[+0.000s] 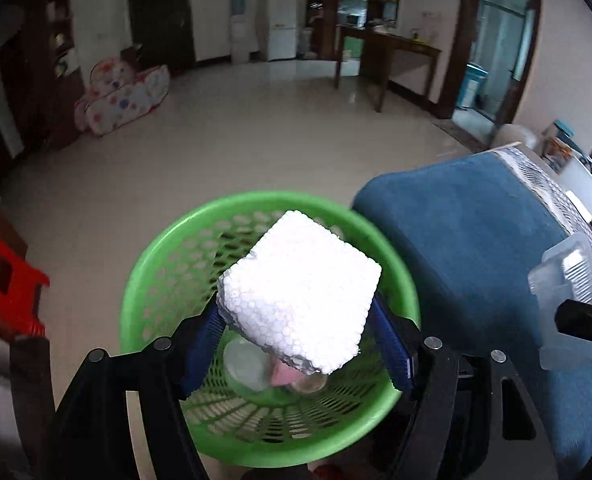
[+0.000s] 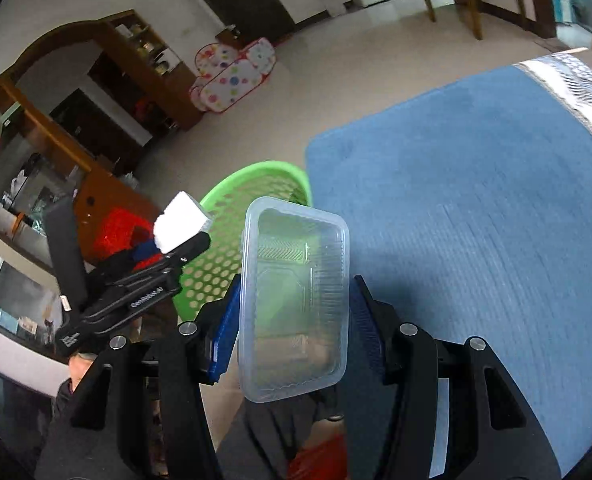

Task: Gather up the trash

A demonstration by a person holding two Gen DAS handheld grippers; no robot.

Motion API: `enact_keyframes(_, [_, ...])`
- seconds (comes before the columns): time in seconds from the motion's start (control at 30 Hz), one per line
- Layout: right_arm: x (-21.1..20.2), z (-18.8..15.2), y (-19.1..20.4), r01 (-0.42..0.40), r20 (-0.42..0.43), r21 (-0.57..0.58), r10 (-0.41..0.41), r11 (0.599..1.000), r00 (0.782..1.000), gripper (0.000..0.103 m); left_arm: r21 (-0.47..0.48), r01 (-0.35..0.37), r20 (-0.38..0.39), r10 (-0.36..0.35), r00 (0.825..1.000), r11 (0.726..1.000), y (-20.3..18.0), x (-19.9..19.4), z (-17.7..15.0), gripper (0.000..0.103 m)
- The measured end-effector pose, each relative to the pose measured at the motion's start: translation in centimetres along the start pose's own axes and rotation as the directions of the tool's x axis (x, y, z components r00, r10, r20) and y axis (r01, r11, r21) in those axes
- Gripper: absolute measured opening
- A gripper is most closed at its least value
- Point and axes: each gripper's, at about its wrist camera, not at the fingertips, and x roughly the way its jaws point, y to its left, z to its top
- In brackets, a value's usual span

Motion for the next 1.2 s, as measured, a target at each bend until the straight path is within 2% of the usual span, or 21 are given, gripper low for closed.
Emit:
enact_keyframes(0.07, [0.9,0.3,0.4,-0.006,-0.008,-0.004,0.006,1.000,1.000,0.053,-0.027,-0.005,-0.019,0.004,1.000,1.000,1.2,0.6,-0.6,0.069])
enact_keyframes(0.1, [1.1,0.4,0.6,-0.008,-0.011,-0.004,0.008,1.000,1.000,0.053,-0.036,-0.004,-0.026,0.003,1.000,0.999,1.6,0.8,-0.7,0.074])
enact_keyframes(0.27, [2.9,1.0,1.7,-0.027,-0.030,-0.006,0.027,1.000,0.999,0.053,-0.077,0.003,-0.039,-0.006,0.999,0.997,3.1,1.6,-1.3,0.082])
enact_keyframes(0.57, [6.0,2.1,3.3,-0.068,-0.043,-0.023,0.067,0.997,0.997,0.054,-0.126,-0.009,-0.024,0.006,1.000,0.992,5.0,0.6,-2.7,0.083])
enact_keyframes(0.77, [7.9,2.2,4.1,-0.109,-0.050,-0.014,0.108,0.994,0.993,0.054,-0.168,-0.028,0.005,0.030,1.000,0.985,6.2,-1.2,-3.4,0.087])
enact_keyframes(0.8, [8.2,2.2,4.2,-0.114,-0.054,-0.016,0.113,0.993,0.992,0.058,-0.173,-0.033,0.009,0.036,0.999,0.984,6.3,-1.5,-3.5,0.087])
enact_keyframes(0.87, [8.5,2.1,4.3,-0.114,-0.055,-0.018,0.113,0.993,0.992,0.066,-0.184,-0.040,0.014,0.043,0.999,0.982,7.1,-2.1,-3.9,0.088])
enact_keyframes(1.07, [8.2,1.3,4.1,-0.102,-0.070,-0.022,0.100,0.995,0.993,0.067,-0.190,-0.063,0.025,0.069,0.997,0.980,7.5,-3.4,-4.4,0.088])
enact_keyframes(1.2, [6.4,0.4,4.3,-0.046,-0.057,-0.067,0.042,0.997,0.997,0.070,-0.183,-0.063,0.032,0.070,0.997,0.981,6.6,-4.1,-4.5,0.089])
